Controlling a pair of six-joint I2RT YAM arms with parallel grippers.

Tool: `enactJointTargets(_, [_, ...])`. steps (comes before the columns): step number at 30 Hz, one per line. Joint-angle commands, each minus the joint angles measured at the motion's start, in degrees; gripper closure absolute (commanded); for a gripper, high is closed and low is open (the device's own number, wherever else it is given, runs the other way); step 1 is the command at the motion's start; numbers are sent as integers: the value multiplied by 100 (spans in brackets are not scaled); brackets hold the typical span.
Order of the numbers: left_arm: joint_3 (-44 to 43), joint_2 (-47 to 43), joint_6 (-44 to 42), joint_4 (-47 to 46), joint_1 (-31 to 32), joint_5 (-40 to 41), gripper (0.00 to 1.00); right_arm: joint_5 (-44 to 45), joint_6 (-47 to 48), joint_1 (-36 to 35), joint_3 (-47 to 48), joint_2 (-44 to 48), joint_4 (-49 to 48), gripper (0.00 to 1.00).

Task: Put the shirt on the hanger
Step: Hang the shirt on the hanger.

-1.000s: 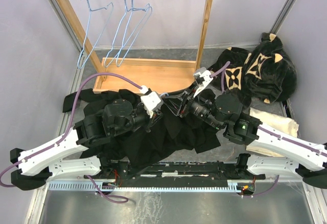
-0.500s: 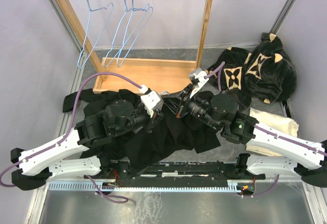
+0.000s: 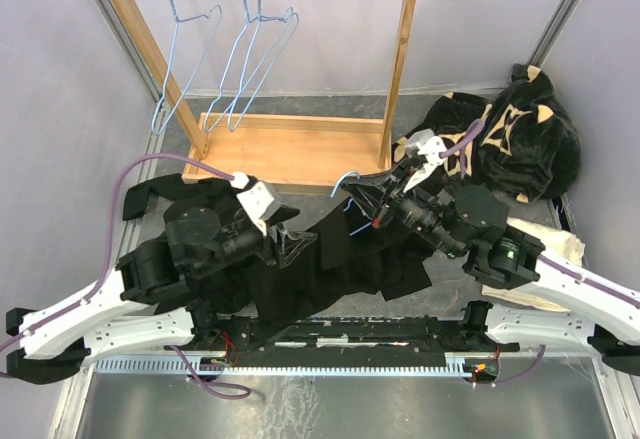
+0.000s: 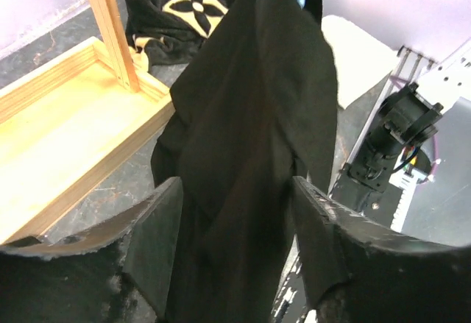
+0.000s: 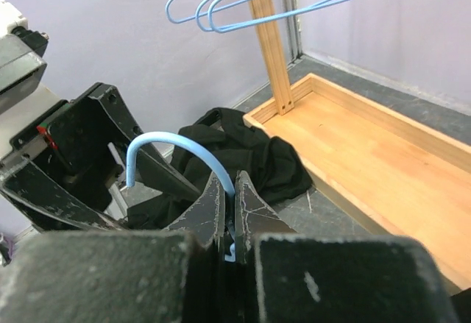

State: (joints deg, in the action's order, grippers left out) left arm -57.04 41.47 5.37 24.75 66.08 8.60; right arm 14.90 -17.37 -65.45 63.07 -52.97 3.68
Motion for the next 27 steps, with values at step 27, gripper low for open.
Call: enactJointTargets(27, [710, -1441, 719, -209, 1, 790, 11, 1542, 900, 6, 1970, 522, 1479, 100])
